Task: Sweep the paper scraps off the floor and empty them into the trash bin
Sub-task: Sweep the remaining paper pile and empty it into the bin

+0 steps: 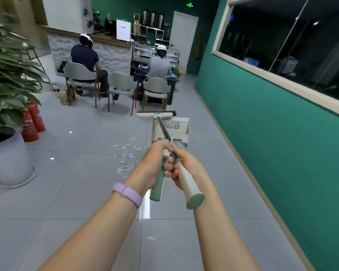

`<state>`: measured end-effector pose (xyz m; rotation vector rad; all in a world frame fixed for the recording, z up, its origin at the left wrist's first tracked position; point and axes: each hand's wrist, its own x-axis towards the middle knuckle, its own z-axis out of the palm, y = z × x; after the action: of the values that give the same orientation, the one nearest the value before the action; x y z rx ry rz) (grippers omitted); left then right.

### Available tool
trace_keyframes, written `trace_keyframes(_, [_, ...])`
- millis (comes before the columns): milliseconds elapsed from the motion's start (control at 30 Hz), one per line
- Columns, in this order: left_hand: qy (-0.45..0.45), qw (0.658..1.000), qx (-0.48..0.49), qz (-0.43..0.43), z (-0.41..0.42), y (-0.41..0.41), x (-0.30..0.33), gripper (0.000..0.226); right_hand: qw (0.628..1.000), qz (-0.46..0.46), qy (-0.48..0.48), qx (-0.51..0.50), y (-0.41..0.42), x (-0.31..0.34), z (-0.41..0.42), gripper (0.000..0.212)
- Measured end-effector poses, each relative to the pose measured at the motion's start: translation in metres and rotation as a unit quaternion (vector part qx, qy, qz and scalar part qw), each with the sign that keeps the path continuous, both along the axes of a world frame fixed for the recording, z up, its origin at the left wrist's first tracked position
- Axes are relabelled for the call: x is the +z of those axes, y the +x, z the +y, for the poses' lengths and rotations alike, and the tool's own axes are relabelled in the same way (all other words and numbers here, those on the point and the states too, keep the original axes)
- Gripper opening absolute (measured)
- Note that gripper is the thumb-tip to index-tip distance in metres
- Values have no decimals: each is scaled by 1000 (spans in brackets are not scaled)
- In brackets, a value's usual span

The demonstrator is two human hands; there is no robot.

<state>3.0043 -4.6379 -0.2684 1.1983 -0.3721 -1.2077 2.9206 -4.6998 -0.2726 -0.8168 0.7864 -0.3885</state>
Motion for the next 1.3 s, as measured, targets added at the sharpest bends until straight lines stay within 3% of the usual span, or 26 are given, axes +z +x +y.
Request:
trace_keyframes(367, [67,995,-74,24,-293,81,-53,9,995,24,74,-60,69,-50,-277,35])
trace_keyframes(700, [120,987,-65,81,-557,119,-93,14,990,83,113,-6,106,-102,-560,36])
trace_keyframes(967, [148,983,-39,104,-666,206,-138,8,971,91,222,11,182,-149,-687,11])
trace_keyframes(1100, [181,978,-16,104,-699,257,-169,13,958,113,262,9,218,-167,-735,16])
trace_keyframes(1200, [195,974,9,113,-709,293,-189,14,937,17,347,-35,238,-185,-758,9])
trace_keyframes(1300, [201,966,60,154,-707,335,-204,29,875,-133,430,-175,255,-210,-768,25])
